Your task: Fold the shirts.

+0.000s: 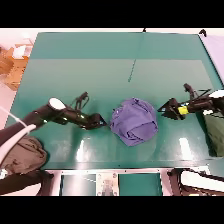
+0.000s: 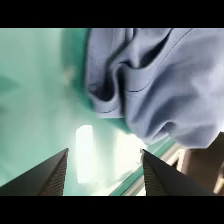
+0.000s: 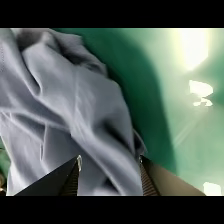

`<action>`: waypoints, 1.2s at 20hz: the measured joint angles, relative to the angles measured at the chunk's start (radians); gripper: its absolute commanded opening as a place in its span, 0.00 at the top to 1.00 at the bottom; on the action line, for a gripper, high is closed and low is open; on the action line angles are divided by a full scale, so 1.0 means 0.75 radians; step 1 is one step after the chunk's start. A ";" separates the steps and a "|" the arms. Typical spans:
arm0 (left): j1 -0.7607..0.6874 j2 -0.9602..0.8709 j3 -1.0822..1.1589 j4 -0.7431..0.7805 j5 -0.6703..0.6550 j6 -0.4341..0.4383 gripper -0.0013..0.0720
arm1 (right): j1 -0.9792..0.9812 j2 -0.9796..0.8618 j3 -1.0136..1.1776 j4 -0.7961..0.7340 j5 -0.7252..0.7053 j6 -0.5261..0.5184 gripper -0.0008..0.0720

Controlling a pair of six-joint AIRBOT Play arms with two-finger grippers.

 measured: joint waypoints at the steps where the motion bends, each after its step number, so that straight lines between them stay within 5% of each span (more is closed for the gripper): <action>1: -0.031 -0.048 -0.017 -0.097 0.031 0.063 0.27 | 0.025 -0.038 0.001 0.023 -0.013 -0.018 0.38; 3: -0.080 -0.132 -0.035 -0.243 0.052 0.149 0.36 | 0.065 -0.104 0.006 0.061 -0.045 -0.043 0.39; 4: -0.096 -0.160 -0.040 -0.292 0.054 0.174 0.63 | 0.078 -0.132 0.013 0.084 -0.057 -0.058 0.41; 5: -0.105 -0.182 -0.044 -0.328 0.056 0.197 0.76 | 0.086 -0.153 0.024 0.112 -0.066 -0.070 0.51; 7: -0.120 -0.208 -0.049 -0.378 0.090 0.225 0.94 | 0.102 -0.191 0.060 0.167 -0.078 -0.093 0.53; 8: -0.123 -0.216 -0.051 -0.395 0.119 0.234 0.95 | 0.108 -0.207 0.085 0.192 -0.083 -0.103 0.53; 10: -0.130 -0.224 -0.051 -0.430 0.152 0.247 0.95 | 0.109 -0.229 0.136 0.214 -0.087 -0.117 0.37; 12: -0.133 -0.228 -0.051 -0.450 0.176 0.253 0.95 | 0.100 -0.240 0.178 0.231 -0.087 -0.125 0.43; 15: -0.136 -0.233 -0.051 -0.467 0.181 0.263 0.95 | 0.081 -0.249 0.207 0.238 -0.089 -0.129 0.59; 17: -0.136 -0.235 -0.050 -0.481 0.179 0.276 0.95 | 0.091 -0.262 0.214 0.241 -0.076 -0.130 0.83; 19: -0.136 -0.238 -0.043 -0.487 0.181 0.285 0.95 | 0.110 -0.278 0.218 0.243 -0.063 -0.135 0.96; 23: -0.096 -0.234 -0.034 -0.434 0.160 0.259 0.95 | 0.100 -0.295 0.222 0.245 -0.058 -0.143 0.95; 24: -0.078 -0.224 -0.034 -0.387 0.154 0.229 0.95 | 0.080 -0.297 0.223 0.245 -0.059 -0.143 0.63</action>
